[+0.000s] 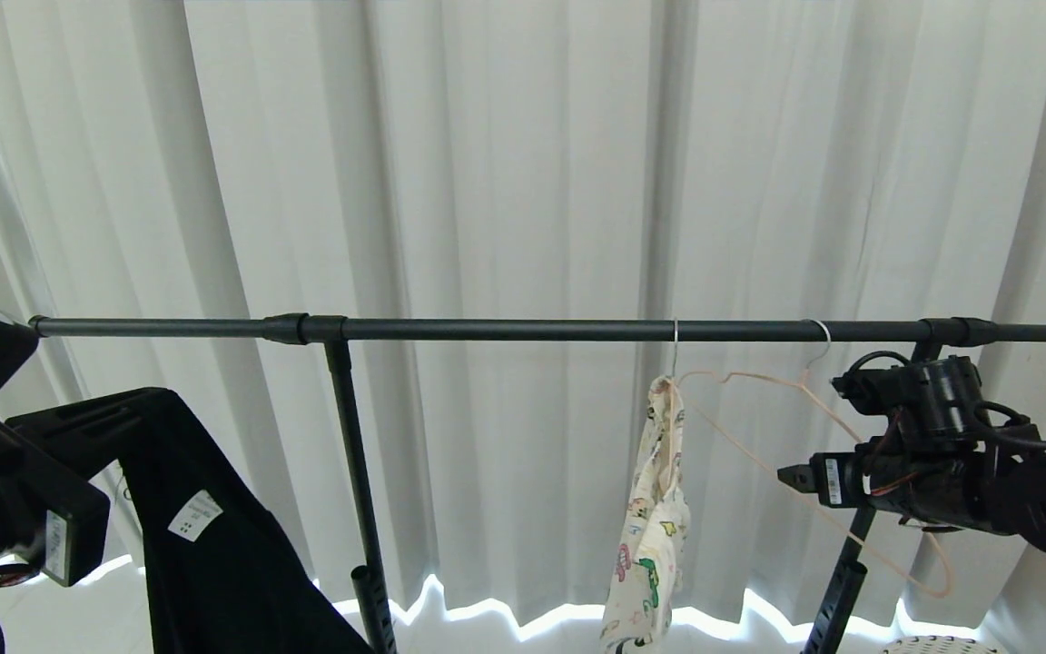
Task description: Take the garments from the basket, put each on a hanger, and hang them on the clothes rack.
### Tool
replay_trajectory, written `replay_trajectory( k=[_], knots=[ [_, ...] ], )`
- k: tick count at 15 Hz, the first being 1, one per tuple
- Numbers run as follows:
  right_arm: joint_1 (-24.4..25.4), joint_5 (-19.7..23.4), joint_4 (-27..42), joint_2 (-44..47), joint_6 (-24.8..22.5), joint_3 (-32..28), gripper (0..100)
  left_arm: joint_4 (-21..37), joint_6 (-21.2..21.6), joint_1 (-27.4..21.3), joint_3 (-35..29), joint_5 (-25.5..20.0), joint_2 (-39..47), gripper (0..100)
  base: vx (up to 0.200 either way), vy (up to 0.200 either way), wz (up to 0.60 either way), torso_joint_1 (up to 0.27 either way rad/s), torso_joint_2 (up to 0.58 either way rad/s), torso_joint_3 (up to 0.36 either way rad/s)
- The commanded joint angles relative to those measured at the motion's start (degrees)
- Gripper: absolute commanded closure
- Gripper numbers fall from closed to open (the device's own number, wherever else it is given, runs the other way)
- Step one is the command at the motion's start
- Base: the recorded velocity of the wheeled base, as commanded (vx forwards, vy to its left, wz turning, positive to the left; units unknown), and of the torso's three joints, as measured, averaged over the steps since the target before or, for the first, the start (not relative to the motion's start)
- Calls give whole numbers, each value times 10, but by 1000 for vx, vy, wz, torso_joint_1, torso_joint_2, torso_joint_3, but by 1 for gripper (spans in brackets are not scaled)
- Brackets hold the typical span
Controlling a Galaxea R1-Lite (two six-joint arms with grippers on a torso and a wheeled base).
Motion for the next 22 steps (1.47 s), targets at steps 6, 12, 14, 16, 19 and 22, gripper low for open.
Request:
replay_trajectory(
  k=[6, 12, 14, 16, 19, 22],
  knots=[
    [8, 12, -3, -10, 0, 8, 0, 0, 0, 0, 0, -1, -1, 100, 0, 0, 0, 0, 0, 0],
    [-1, 6, -55, 24, -5, 10, 0, 0, 1, 0, 0, 0, -2, 100, 0, 0, 0, 0, 0, 0],
    [-1, 6, -56, 29, -6, 10, 0, 0, 1, 0, 0, 0, -1, 100, 0, 0, 0, 0, 0, 0],
    [-1, 6, -57, 34, -6, 9, 100, 0, 1, 0, 0, 0, 0, 100, 0, 0, 0, 0, 0, 0],
    [-1, 6, -68, 39, -6, 8, 100, 0, 0, 0, 0, 0, 1, 100, 0, 0, 0, 0, 0, 0],
    [-1, 6, -80, 38, -7, 9, 100, 0, -1, 0, 2, 0, 2, 100, 0, 0, 0, 0, 0, 0]
  ],
)
